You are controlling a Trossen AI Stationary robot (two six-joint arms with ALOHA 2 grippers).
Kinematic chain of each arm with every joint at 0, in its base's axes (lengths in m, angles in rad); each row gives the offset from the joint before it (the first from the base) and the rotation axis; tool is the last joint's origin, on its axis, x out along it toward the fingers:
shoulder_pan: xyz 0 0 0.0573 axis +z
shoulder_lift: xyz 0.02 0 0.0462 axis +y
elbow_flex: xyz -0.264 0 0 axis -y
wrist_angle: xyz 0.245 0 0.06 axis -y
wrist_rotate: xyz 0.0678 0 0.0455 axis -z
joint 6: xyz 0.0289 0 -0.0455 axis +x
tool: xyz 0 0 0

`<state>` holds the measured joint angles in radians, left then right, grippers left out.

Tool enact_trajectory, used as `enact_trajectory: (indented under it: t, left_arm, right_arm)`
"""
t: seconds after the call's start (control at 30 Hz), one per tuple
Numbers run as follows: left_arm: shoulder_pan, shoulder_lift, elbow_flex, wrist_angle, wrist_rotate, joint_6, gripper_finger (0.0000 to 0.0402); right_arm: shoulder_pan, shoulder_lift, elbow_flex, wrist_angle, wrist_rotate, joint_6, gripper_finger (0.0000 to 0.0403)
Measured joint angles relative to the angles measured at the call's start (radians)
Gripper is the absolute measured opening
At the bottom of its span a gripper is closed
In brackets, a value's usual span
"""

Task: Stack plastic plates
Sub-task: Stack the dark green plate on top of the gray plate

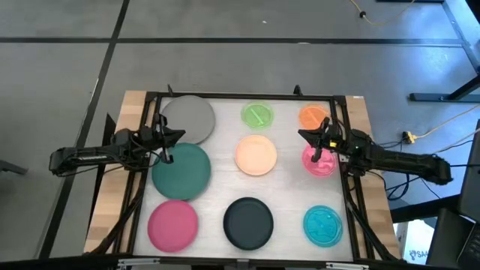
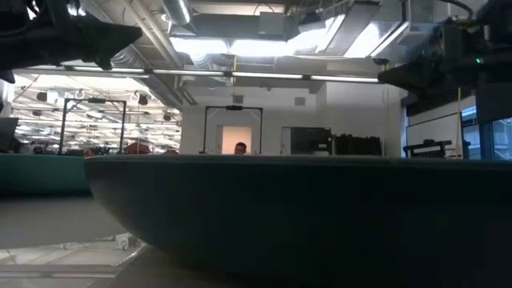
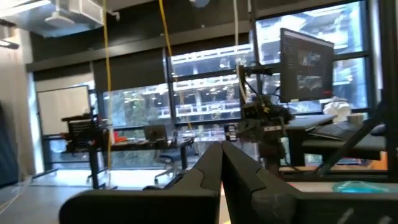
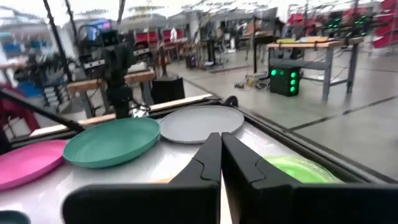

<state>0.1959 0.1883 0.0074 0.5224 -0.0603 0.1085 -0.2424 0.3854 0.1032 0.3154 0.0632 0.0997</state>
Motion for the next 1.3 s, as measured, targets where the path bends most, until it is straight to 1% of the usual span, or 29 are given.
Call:
enact_trajectory:
  t: [0.1,0.17,0.23,0.3,0.43,0.6,0.77,0.87,0.97,1.13,1.3]
  left_arm:
    - [0.0,0.051,0.0,0.092,0.005,0.0,0.0001]
    - [0.0,0.095,0.0,0.149,0.028,0.0,0.0001]
    - [-0.001,0.124,0.0,0.169,0.061,-0.011,0.0001]
    - [-0.001,0.146,0.005,0.172,0.073,-0.024,0.0001]
    - [-0.001,0.209,0.01,0.163,0.078,-0.053,0.0001]
    - [-0.003,0.286,0.01,0.17,0.079,-0.08,0.0001]
    - [-0.003,0.316,0.01,0.178,0.07,-0.08,0.0001]
    - [-0.003,0.318,0.01,0.184,0.063,-0.08,0.0001]
    - [-0.003,0.324,0.01,0.184,0.063,-0.096,0.0001]
    - [-0.003,0.35,0.01,0.183,0.062,-0.132,0.0001]
    - [-0.003,0.385,0.01,0.182,0.062,-0.133,0.0001]
  right_arm:
    - [0.0,0.121,0.072,-0.003,-0.038,-0.029,0.0005]
    - [0.0,0.197,0.115,-0.003,-0.056,-0.06,0.0005]
    - [0.0,0.264,0.161,-0.004,-0.056,-0.078,0.0005]
    - [0.0,0.328,0.211,-0.002,-0.061,-0.079,0.0005]
    - [0.001,0.434,0.282,0.0,-0.141,-0.079,0.0005]
    - [0.001,0.551,0.328,-0.001,-0.171,-0.079,0.0005]
    - [0.004,0.636,0.355,0.005,-0.188,-0.073,0.0005]
    - [0.034,0.68,0.361,0.02,-0.187,-0.076,0.0005]
    - [0.072,0.726,0.361,0.086,-0.187,-0.081,0.0005]
    - [0.137,0.828,0.362,0.223,-0.123,-0.079,0.0005]
    - [0.172,0.922,0.369,0.285,-0.098,-0.079,0.0005]
